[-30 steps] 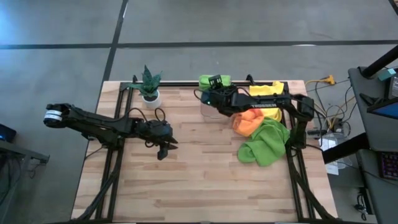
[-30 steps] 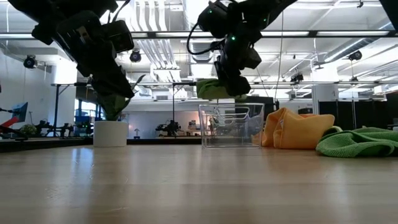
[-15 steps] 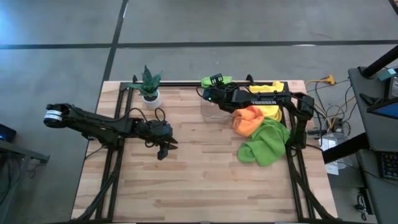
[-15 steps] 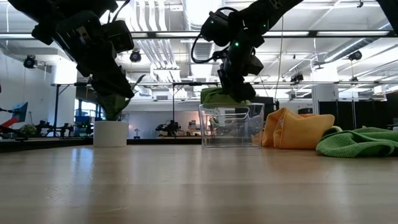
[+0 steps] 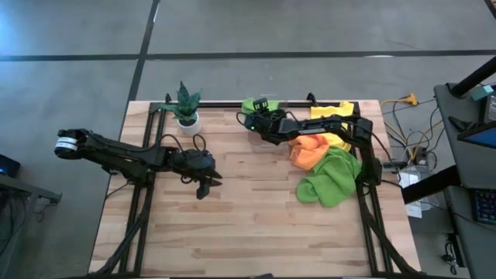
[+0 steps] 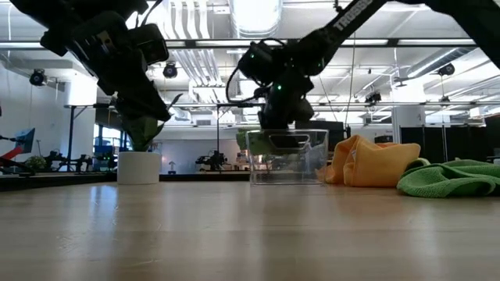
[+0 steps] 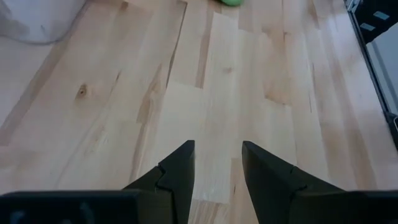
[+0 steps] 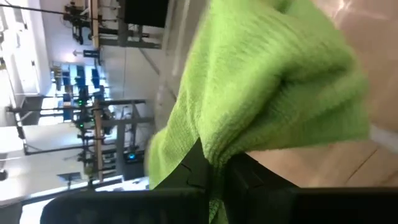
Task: Fold microfiber towels
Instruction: Put the folded top green towel into the transparent bin
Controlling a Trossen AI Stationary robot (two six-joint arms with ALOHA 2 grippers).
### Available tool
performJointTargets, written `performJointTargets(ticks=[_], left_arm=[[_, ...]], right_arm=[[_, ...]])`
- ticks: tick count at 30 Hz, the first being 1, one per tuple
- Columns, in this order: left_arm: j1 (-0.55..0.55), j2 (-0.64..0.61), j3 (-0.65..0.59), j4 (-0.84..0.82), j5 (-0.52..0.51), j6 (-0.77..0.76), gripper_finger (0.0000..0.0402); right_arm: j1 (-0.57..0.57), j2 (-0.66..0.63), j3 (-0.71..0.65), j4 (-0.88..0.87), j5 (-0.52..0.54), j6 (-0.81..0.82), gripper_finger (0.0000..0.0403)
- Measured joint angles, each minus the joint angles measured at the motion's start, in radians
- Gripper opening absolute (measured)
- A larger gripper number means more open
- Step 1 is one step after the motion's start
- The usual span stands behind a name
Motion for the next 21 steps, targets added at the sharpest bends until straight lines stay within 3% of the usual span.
performJointTargets(ticks=[9, 21], left_arm=[[0.0, 0.0, 0.0, -0.06, 0.043, -0.002, 0.0118], [0.0, 0.0, 0.0, -0.066, 0.043, -0.002, 0.0118]], right_arm=[[-0.015, 0.019, -0.002, -0.034, 0.037, -0.001, 0.0012], [-0.038, 0.021, -0.006, -0.111, -0.01, -0.005, 0.0012]])
